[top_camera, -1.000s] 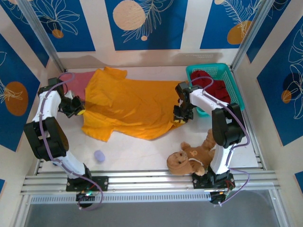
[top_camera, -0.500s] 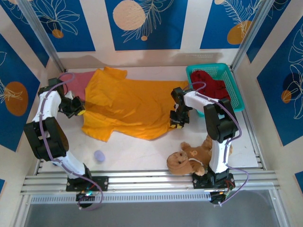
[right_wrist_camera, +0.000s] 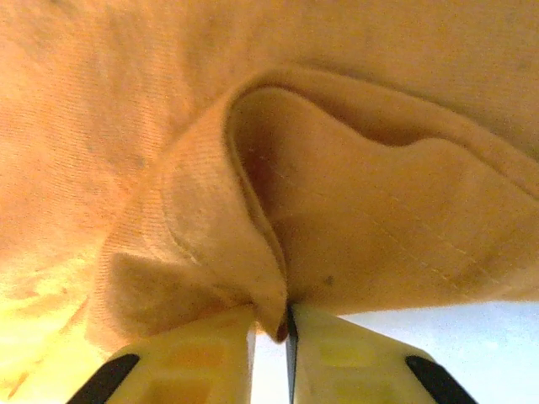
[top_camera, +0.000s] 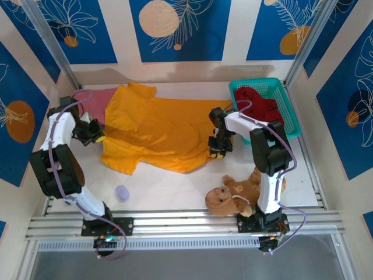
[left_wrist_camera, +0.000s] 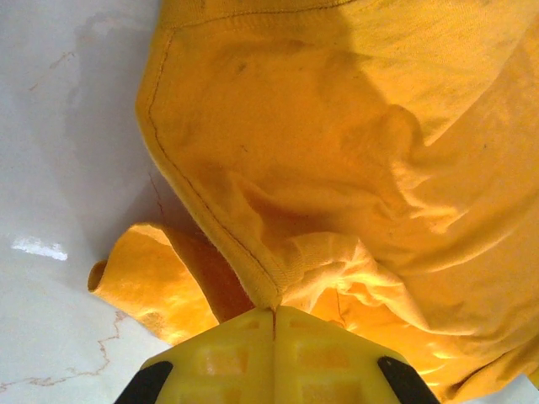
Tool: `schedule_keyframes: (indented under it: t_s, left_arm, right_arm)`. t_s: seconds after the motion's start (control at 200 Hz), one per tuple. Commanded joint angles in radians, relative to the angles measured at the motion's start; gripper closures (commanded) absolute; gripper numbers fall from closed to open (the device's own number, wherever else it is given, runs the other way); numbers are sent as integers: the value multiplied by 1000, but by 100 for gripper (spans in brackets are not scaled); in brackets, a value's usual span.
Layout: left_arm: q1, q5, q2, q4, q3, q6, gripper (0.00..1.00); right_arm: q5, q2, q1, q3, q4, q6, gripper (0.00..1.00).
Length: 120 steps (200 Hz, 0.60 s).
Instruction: Fold and stack the t-shirts
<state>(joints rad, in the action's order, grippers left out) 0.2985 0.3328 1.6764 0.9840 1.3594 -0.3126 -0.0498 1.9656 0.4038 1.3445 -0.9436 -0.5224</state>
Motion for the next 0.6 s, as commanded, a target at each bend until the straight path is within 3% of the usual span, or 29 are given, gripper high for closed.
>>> schedule_keyframes:
  t_s: [0.0, 0.35, 0.595]
  left_arm:
    - [-7, 4, -38, 15, -8, 5, 100]
    - [-7, 5, -44, 15, -11, 5, 100]
    - [-7, 1, -45, 15, -13, 5, 100]
  right_arm:
    - [-9, -26, 1, 12, -41, 13, 78]
    - [-19, -33, 0, 18, -40, 13, 83]
    - [-25, -40, -5, 27, -44, 19, 94]
